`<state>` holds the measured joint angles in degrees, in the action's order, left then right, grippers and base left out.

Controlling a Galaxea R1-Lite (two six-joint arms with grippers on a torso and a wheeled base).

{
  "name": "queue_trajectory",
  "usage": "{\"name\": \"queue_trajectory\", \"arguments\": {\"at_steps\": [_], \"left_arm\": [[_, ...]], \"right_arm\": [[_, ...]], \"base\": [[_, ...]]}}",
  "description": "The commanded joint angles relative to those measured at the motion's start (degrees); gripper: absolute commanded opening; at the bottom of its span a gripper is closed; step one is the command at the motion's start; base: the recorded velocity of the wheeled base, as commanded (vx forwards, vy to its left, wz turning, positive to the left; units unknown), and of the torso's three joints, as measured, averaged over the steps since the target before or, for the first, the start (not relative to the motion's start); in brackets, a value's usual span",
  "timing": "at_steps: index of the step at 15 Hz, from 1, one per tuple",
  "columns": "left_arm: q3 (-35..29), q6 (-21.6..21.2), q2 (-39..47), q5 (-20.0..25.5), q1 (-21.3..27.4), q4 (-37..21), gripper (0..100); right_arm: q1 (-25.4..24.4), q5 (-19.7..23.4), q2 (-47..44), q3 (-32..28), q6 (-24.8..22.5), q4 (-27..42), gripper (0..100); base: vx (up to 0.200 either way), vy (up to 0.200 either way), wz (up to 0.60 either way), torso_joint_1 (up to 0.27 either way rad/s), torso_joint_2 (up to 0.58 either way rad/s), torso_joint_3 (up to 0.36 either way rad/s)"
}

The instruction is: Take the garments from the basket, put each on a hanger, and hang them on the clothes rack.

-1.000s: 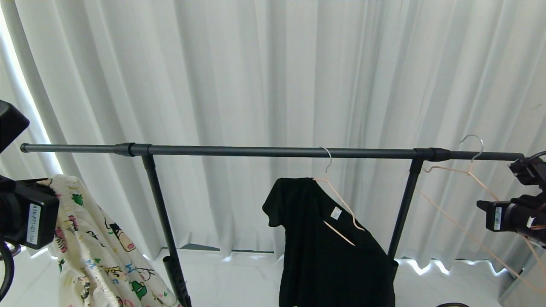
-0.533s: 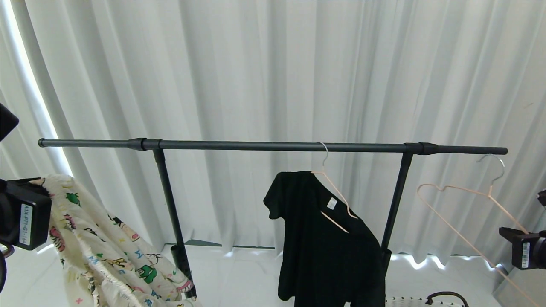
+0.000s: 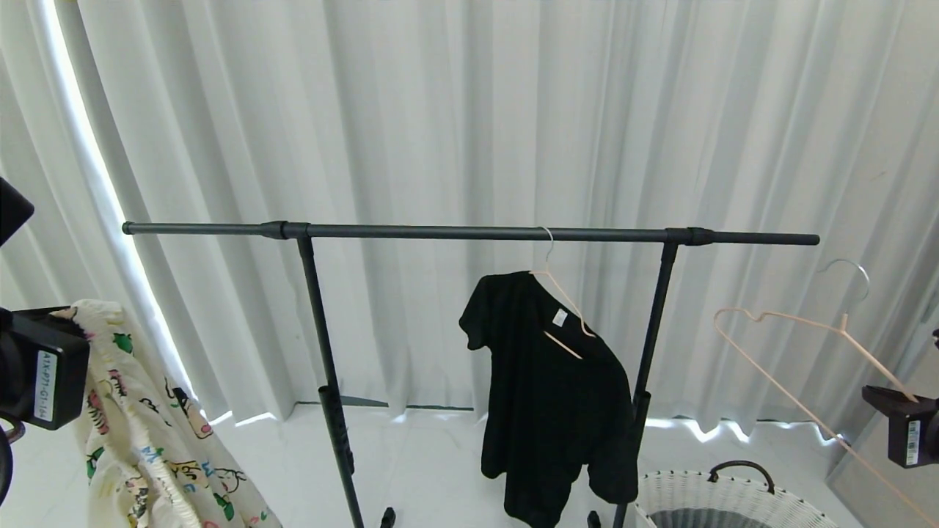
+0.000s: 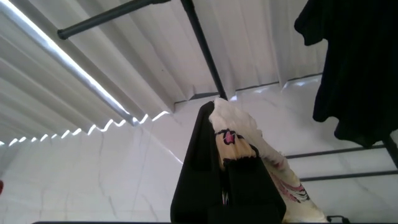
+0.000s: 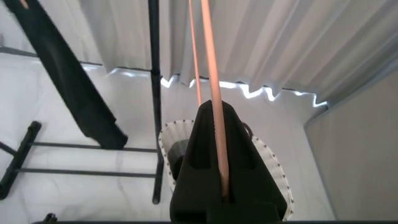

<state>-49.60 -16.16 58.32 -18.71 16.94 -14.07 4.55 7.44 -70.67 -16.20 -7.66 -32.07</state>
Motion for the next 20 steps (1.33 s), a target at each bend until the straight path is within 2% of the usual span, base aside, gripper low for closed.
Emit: {"name": "queue_trajectory", "arguments": {"at_steps": [1, 2, 5, 7, 10, 11, 12, 15, 17, 18, 19, 20], "left_arm": [[0.1, 0.0, 0.2, 0.0, 0.0, 0.0, 0], [0.1, 0.0, 0.2, 0.0, 0.0, 0.0, 0], [1.6, 0.0, 0.3, 0.1, 0.1, 0.0, 0], [2.4, 0.0, 0.7, 0.1, 0.5, 0.0, 0], [2.2, 0.1, 2.9, 0.1, 1.3, 0.0, 0], [2.2, 0.1, 3.2, 0.1, 1.3, 0.0, 0], [2.3, 0.4, 4.8, 0.2, 1.3, 0.0, 0], [2.3, 0.6, 9.9, 0.2, 1.7, 2.2, 0], [2.2, 3.8, 16.4, -0.4, 2.2, 10.2, 0], [1.8, 5.5, 20.1, -3.0, 2.7, 14.4, 0], [1.4, 6.1, 22.2, -5.0, 3.2, 15.7, 0], [-0.1, 8.4, 26.1, -8.4, 4.2, 16.4, 0]], "right_arm": [[-1.2, 0.4, 1.6, -0.5, 0.0, 1.3, 0], [-1.9, 1.2, 2.6, -0.8, 0.1, 2.5, 0], [-3.4, 8.1, 5.5, -0.8, 0.4, 3.0, 0], [-6.1, 9.0, 6.2, -0.8, 0.4, 3.1, 0], [-15.4, 9.0, 6.2, -2.3, 0.3, 6.5, 0], [-17.1, 9.0, 6.0, -2.8, 0.3, 7.0, 0], [-22.7, 9.4, 4.8, -4.1, 1.0, 7.7, 0], [-31.5, 15.2, 3.3, -6.8, 7.0, 7.7, 0], [-36.8, 17.1, 1.6, -7.5, 11.3, 7.2, 0], [-40.1, 17.1, 0.3, -7.6, 13.0, 5.6, 0], [-41.9, 17.1, -0.6, -7.6, 14.2, 4.2, 0], [-46.1, 17.1, -3.2, -7.9, 17.2, -0.1, 0]], "base": [[-0.200, 0.000, 0.00, -0.002, -0.01, 0.002], [-0.200, 0.000, 0.00, 0.002, 0.01, 0.007], [-0.200, 0.000, 0.00, 0.002, 0.01, 0.001], [-0.200, 0.000, 0.00, 0.000, 0.00, 0.002], [-0.067, 0.000, 0.00, -0.001, 0.00, 0.001], [0.000, 0.000, 0.00, 0.000, 0.00, 0.000], [0.000, 0.000, 0.00, 0.000, 0.00, 0.000], [0.000, 0.000, 0.00, 0.000, 0.00, 0.000], [0.000, 0.000, 0.00, 0.000, 0.00, 0.000], [0.000, 0.000, 0.00, 0.000, 0.00, 0.000], [0.000, 0.000, 0.00, 0.000, 0.00, 0.000], [0.000, 0.000, 0.00, 0.000, 0.00, 0.000]]}}
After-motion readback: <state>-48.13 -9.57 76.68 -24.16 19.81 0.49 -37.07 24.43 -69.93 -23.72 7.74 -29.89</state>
